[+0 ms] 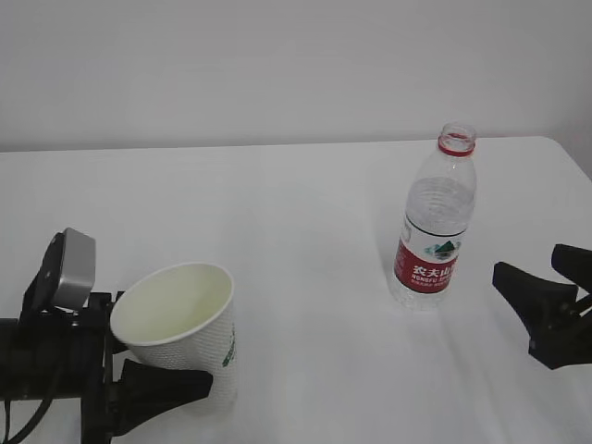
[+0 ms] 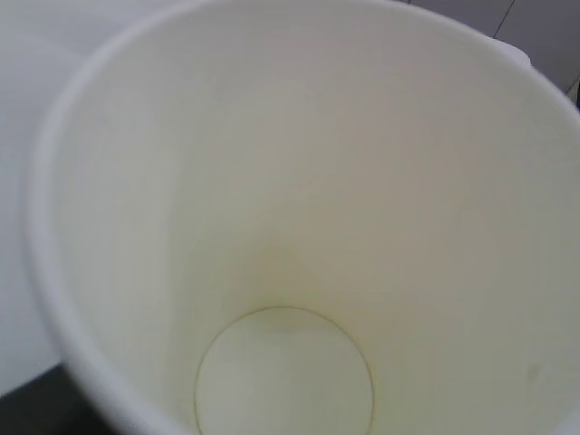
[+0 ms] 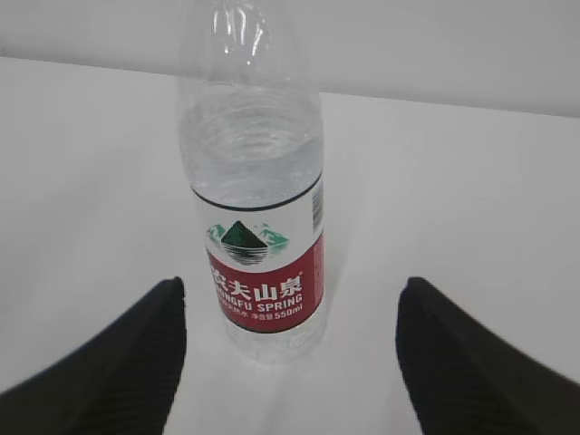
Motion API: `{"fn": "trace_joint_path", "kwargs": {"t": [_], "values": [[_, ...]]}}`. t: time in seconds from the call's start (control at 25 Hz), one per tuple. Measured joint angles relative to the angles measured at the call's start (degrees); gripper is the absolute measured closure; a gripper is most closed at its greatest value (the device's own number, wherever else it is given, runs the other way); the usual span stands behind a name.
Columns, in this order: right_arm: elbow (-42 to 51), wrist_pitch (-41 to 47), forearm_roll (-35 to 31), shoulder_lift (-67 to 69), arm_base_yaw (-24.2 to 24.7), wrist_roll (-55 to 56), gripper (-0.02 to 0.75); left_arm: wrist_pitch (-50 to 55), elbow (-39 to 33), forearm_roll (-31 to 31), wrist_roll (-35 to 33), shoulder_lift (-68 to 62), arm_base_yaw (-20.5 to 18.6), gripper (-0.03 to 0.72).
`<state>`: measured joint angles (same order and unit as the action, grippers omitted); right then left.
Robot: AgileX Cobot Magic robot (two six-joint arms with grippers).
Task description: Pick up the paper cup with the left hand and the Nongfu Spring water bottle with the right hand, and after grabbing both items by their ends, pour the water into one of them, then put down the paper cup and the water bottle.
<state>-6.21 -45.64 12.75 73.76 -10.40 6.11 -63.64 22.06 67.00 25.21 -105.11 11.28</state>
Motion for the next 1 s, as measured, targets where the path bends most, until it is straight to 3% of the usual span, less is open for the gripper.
{"fn": "trace_joint_path", "kwargs": {"t": [0.16,0.48,1.0], "values": [[0.0,-1.7,0.3,4.1,0.0,0.0,0.186,1.3,0.4,0.0,0.0,0.0,0.9,0.130],[-0.3,-17.8,1.5,19.3,0.0,0.0,0.186,2.7,0.4,-0.6,0.1,0.0,1.1,0.131],[-6.3,-19.7,0.5,29.0,0.0,0.0,0.116,3.2,0.4,-0.9,0.2,0.0,1.1,0.131]]}}
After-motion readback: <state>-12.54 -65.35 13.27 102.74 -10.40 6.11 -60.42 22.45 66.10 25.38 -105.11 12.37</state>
